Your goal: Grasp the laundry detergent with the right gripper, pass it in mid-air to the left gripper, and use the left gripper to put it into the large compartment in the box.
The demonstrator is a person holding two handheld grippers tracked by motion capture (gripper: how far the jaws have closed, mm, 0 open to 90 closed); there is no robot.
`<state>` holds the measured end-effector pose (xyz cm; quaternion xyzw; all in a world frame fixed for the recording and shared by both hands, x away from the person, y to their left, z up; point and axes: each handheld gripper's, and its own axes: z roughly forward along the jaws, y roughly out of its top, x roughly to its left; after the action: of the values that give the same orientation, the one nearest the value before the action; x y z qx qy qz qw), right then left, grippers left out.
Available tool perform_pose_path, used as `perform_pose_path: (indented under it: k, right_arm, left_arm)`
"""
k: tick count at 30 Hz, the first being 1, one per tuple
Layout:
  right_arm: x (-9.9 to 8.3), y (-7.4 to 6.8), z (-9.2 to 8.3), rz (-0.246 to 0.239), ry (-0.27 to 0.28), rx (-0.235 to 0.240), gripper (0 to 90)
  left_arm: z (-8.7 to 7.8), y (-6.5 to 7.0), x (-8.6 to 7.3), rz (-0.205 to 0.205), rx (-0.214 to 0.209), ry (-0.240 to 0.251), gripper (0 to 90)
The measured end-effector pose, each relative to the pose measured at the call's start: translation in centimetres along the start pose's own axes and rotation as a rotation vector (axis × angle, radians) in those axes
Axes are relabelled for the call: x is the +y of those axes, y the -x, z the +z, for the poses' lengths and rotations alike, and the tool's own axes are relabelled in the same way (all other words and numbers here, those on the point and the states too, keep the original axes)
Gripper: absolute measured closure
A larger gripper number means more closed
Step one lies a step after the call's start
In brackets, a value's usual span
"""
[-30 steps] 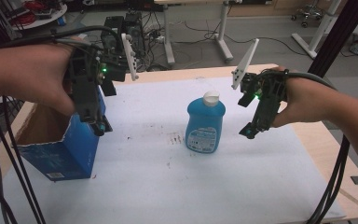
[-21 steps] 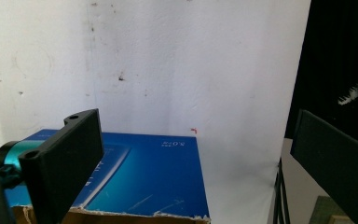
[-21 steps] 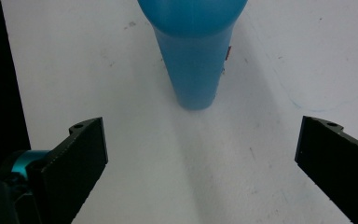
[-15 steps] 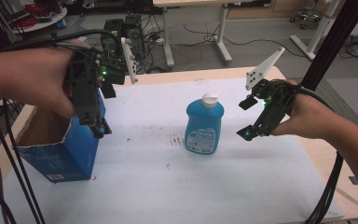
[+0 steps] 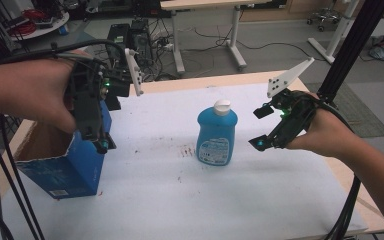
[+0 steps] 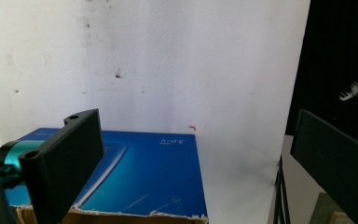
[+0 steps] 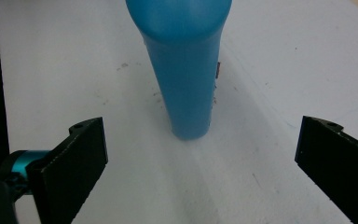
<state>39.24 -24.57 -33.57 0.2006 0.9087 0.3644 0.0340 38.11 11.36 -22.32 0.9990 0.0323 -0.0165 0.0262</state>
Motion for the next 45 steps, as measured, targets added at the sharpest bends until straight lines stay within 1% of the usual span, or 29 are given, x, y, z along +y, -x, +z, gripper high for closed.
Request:
perform_pose_path:
  k: [1, 2, 3, 4, 5, 6, 7, 8, 9, 10, 11, 12, 14, 15, 16, 17, 18, 19, 20, 21, 22, 23, 25, 26, 29, 33, 40, 42, 45]
  right_arm:
    - [0.0, 0.0, 0.0, 0.0, 0.0, 0.0, 1.5]
    - [-0.4, -0.2, -0.1, 0.005, 0.029, -0.001, 1.5]
    - [-0.4, -0.2, -0.1, 0.005, 0.029, -0.001, 1.5]
    - [-1.0, -0.4, -0.2, 0.017, 0.057, -0.007, 1.5]
    - [-1.0, -0.4, -0.2, 0.017, 0.057, -0.007, 1.5]
    - [-1.6, -0.6, -0.1, 0.026, 0.081, -0.013, 1.5]
    - [-1.6, -0.6, -0.1, 0.026, 0.081, -0.013, 1.5]
    - [-2.3, -0.8, 0.1, 0.028, 0.105, -0.016, 1.5]
    - [-2.3, -0.8, 0.1, 0.028, 0.105, -0.016, 1.5]
    - [-2.7, -0.9, 0.3, 0.033, 0.12, -0.016, 1.5]
    - [-3.0, -0.9, 0.6, 0.037, 0.132, -0.013, 1.5]
    - [-3.7, -0.9, 1.3, 0.049, 0.147, -0.018, 1.5]
    - [-4.3, -0.7, 2.0, 0.061, 0.174, -0.02, 1.5]
    - [-4.3, -0.7, 2.0, 0.061, 0.174, -0.02, 1.5]
    - [-4.6, -0.5, 2.4, 0.074, 0.187, -0.017, 1.5]
    - [-4.9, -0.2, 3.0, 0.082, 0.205, -0.016, 1.5]
    - [-5.3, 0.1, 3.9, 0.1, 0.225, -0.013, 1.5]
    - [-5.3, 0.1, 3.9, 0.1, 0.225, -0.013, 1.5]
    - [-5.6, 0.4, 4.8, 0.114, 0.235, -0.007, 1.5]
    - [-5.6, 0.4, 4.8, 0.114, 0.235, -0.007, 1.5]
    - [-5.7, 0.7, 5.6, 0.125, 0.242, 0.0, 1.5]
    - [-5.6, 0.8, 5.9, 0.126, 0.244, 0.003, 1.5]
    - [-5.6, 0.8, 6.2, 0.125, 0.246, 0.005, 1.5]
    - [-5.4, 1.0, 6.8, 0.131, 0.258, 0.008, 1.5]
    - [-5.2, 1.2, 7.6, 0.142, 0.27, 0.01, 1.5]
    - [-4.8, 1.3, 8.6, 0.137, 0.275, 0.012, 1.5]
    - [-4.0, 1.4, 9.5, 0.138, 0.298, 0.014, 1.5]
    - [-3.9, 1.3, 9.7, 0.132, 0.306, 0.033, 1.5]
    - [-3.8, 1.2, 9.8, 0.132, 0.309, 0.038, 1.5]
  left_arm:
    - [0.0, 0.0, 0.0, 0.0, 0.0, 0.0, 2.4]
    - [0.0, 0.1, 0.0, 0.004, -0.001, 0.0, 2.4]
    - [0.0, 0.1, 0.0, 0.004, -0.001, 0.0, 2.4]
    - [0.1, 0.2, 0.0, 0.008, -0.002, 0.003, 2.4]
    - [0.1, 0.2, 0.0, 0.008, -0.002, 0.003, 2.4]
    - [0.2, 0.2, 0.0, 0.012, -0.002, 0.001, 2.4]
    - [0.2, 0.2, 0.0, 0.012, -0.002, 0.001, 2.4]
    - [0.3, 0.2, 0.0, 0.014, -0.003, 0.001, 2.4]
    - [0.3, 0.2, 0.0, 0.014, -0.003, 0.001, 2.4]
    - [0.4, 0.3, 0.0, 0.011, -0.003, 0.003, 2.4]
    - [0.4, 0.3, 0.0, 0.013, -0.004, 0.004, 2.4]
    - [0.4, 0.3, -0.1, 0.017, -0.004, 0.005, 2.4]
    - [0.4, 0.3, -0.3, 0.012, -0.001, 0.01, 2.4]
    - [0.4, 0.3, -0.3, 0.012, -0.001, 0.01, 2.4]
    - [0.4, 0.3, -0.3, 0.01, 0.0, 0.01, 2.4]
    - [0.4, 0.3, -0.3, 0.011, 0.0, 0.009, 2.4]
    - [0.4, 0.3, -0.4, 0.008, 0.002, 0.006, 2.4]
    - [0.4, 0.3, -0.4, 0.008, 0.002, 0.006, 2.4]
    - [0.2, 0.5, -0.4, 0.011, 0.001, 0.0, 2.4]
    - [0.2, 0.5, -0.4, 0.011, 0.001, 0.0, 2.4]
    - [0.1, 0.6, -0.4, 0.014, -0.001, 0.005, 2.4]
    - [0.0, 0.7, -0.4, 0.016, 0.0, 0.003, 2.4]
    - [-0.1, 0.7, -0.4, 0.015, 0.002, 0.006, 2.4]
    - [-0.2, 0.7, -0.5, 0.016, 0.005, 0.008, 2.4]
    - [-0.3, 0.7, -0.6, 0.015, 0.005, 0.009, 2.4]
    - [-0.2, 0.7, -0.6, 0.014, 0.005, 0.004, 2.4]
    - [-0.3, 0.7, -0.7, 0.018, 0.008, 0.008, 2.4]
    - [-0.4, 0.7, -0.8, 0.015, 0.01, 0.011, 2.4]
    - [-0.3, 0.8, -0.9, 0.016, 0.008, 0.012, 2.4]
